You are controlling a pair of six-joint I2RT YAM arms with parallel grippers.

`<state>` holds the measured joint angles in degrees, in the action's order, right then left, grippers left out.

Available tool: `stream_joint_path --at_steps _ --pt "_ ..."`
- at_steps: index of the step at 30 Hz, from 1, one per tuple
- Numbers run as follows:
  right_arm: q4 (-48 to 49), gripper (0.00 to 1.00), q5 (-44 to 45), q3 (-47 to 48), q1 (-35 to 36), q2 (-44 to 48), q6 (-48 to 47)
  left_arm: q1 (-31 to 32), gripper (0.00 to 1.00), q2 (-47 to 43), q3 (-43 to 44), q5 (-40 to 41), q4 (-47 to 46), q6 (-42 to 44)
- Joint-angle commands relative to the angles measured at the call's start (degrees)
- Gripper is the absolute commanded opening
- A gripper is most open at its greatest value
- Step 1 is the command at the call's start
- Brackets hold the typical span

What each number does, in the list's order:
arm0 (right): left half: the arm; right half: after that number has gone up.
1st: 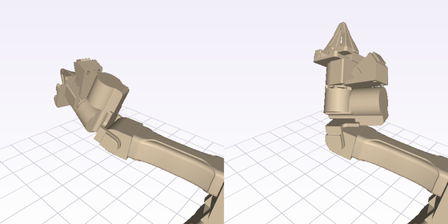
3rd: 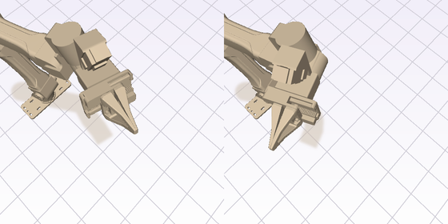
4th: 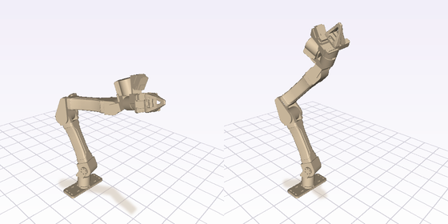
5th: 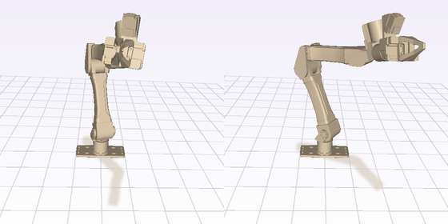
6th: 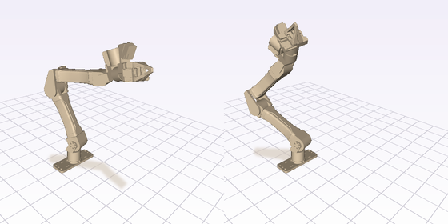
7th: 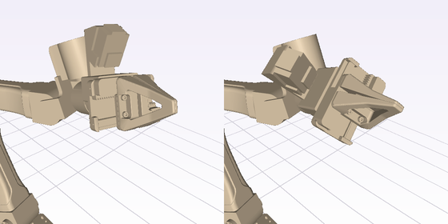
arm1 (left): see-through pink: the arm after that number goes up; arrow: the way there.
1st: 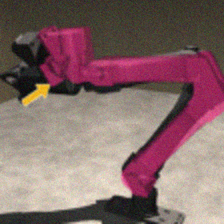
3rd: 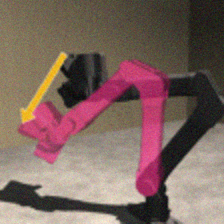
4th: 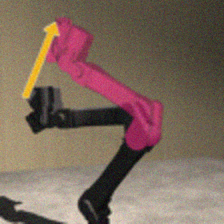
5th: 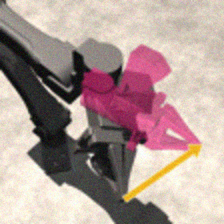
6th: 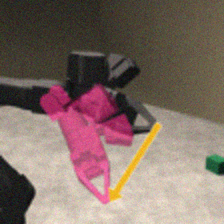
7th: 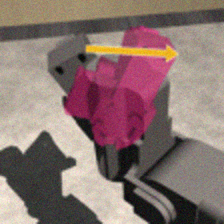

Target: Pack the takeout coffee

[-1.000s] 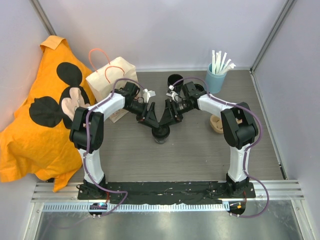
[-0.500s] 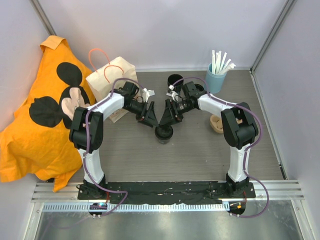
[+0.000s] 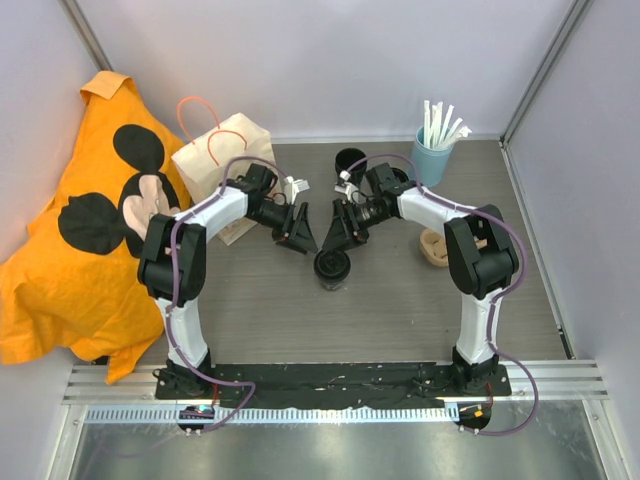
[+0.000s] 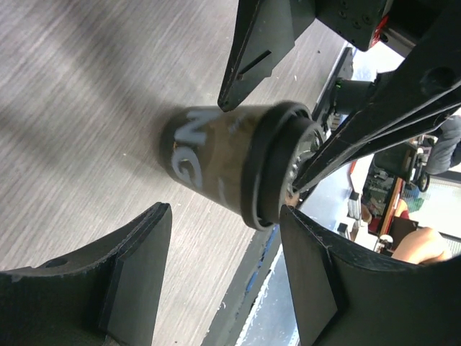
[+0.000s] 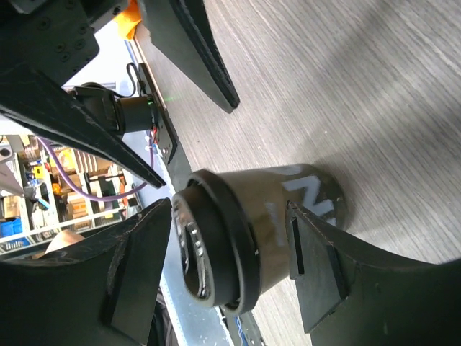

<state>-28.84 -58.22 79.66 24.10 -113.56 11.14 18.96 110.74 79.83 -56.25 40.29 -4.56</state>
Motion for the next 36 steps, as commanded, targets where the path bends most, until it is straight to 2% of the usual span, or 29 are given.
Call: stream_joint_path --at_steps 1,7,11,14,26,36 --pt "-0.16 0.70 -1.81 1.20 -1.07 4.57 -1.20 0.46 0.66 -4.38 -0.64 -3.34 -1.71 -0.72" --pt "-1.83 0.71 -2.87 0.50 -5.10 7.12 -2.52 1.34 0.66 -4.05 2.41 -4.48 -0.84 -0.28" --pt "-7.96 0.71 -3.48 -0.90 -6.26 8.97 -9.52 1.60 0.65 -1.67 5.94 -5.10 -0.22 0.51" --pt "-8.86 0.72 -4.10 -2.83 -6.26 9.06 -12.79 2.04 0.65 0.08 7.97 -4.31 1.54 2.09" --pt "-12.03 0.72 -5.86 -0.12 -4.76 3.87 -18.87 3.10 0.65 -4.74 2.44 2.28 6.02 6.93" --pt "-11.94 0.72 -5.42 0.58 -4.15 2.12 -20.10 4.77 0.65 -5.27 1.29 0.88 6.29 5.88"
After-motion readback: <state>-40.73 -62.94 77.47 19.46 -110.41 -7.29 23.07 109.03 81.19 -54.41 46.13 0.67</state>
